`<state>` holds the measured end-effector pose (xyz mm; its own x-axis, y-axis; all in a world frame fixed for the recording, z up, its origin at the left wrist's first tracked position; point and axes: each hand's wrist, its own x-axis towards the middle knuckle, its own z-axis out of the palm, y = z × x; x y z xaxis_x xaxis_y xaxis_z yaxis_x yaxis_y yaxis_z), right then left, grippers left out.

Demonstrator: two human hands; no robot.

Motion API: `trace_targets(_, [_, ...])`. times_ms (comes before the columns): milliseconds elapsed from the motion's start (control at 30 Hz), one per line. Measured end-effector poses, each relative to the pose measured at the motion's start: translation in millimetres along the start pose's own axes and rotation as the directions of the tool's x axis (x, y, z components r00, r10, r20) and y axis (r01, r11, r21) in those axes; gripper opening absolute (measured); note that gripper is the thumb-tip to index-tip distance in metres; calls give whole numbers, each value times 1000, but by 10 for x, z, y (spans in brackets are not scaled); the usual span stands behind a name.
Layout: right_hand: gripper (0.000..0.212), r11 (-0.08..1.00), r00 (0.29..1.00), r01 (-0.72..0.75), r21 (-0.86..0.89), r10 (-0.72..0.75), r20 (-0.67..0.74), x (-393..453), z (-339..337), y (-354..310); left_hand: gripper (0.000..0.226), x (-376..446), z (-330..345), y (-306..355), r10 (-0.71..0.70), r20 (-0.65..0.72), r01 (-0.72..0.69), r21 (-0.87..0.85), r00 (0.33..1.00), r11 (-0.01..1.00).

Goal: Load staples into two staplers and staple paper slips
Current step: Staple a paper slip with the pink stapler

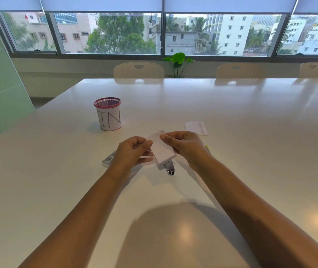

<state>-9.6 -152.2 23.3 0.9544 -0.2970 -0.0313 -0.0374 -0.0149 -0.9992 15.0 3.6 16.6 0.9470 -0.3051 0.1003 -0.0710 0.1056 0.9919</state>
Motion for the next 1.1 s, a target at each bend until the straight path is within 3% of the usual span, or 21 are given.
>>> trace_targets(133, [30,999,999,28,31,-27,-39,1,-26,3,8,-33,44,-26,-71,52,70,22,996,997])
trace_targets(367, [36,998,991,-67,-8,68,111,-8,3,24,12,23,-5,-27,-4,-99,7,21,995,1000])
trace_targets(733, [29,1000,1000,-17,14,17,22,-46,-13,-39,10,-23,46,-21,-59,16,60,-65,998,996])
trace_targets(933, [35,1000,995,-11,-14,12,97,-69,58,-2,10,16,-3,-12,30,-117,-26,36,993,999])
trace_targets(1100, [26,1000,998,21,18,-22,56,-72,70,3,10,0,-9,-19,7,-60,-6,8,998,1000])
